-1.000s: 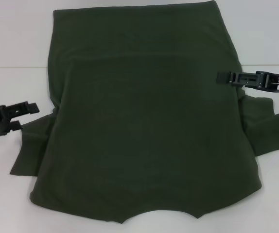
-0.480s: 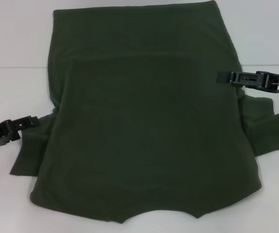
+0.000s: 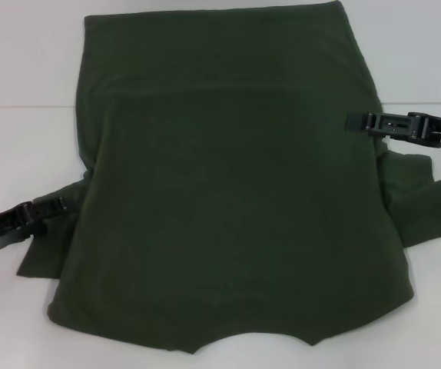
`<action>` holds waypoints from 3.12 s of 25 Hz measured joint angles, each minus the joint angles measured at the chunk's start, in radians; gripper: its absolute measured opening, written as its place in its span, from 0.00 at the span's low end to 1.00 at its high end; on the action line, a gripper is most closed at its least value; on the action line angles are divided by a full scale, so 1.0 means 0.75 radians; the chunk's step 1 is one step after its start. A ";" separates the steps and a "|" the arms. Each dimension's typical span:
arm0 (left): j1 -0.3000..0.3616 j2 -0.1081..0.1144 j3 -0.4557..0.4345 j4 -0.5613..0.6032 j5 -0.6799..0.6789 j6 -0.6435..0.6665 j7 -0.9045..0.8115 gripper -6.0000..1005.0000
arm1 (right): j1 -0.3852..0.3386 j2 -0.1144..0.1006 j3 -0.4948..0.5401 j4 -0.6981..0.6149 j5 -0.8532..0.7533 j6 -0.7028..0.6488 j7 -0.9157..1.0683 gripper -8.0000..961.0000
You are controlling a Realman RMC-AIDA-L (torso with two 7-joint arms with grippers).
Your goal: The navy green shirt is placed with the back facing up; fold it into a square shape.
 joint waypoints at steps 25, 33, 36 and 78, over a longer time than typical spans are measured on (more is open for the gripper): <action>-0.033 0.002 0.056 0.010 0.000 -0.097 -0.046 0.86 | -0.002 -0.003 0.040 0.000 0.001 -0.005 0.000 0.98; -0.033 0.002 0.055 0.013 0.000 -0.100 -0.032 0.49 | -0.005 -0.005 0.048 0.000 0.002 -0.007 0.000 0.98; -0.033 0.002 0.055 0.013 0.000 -0.101 -0.019 0.37 | -0.006 -0.006 0.048 0.000 0.002 -0.007 0.000 0.98; -0.161 0.064 0.087 0.264 0.513 -0.143 -0.276 0.01 | -0.014 -0.012 0.053 0.000 0.004 0.003 0.000 0.98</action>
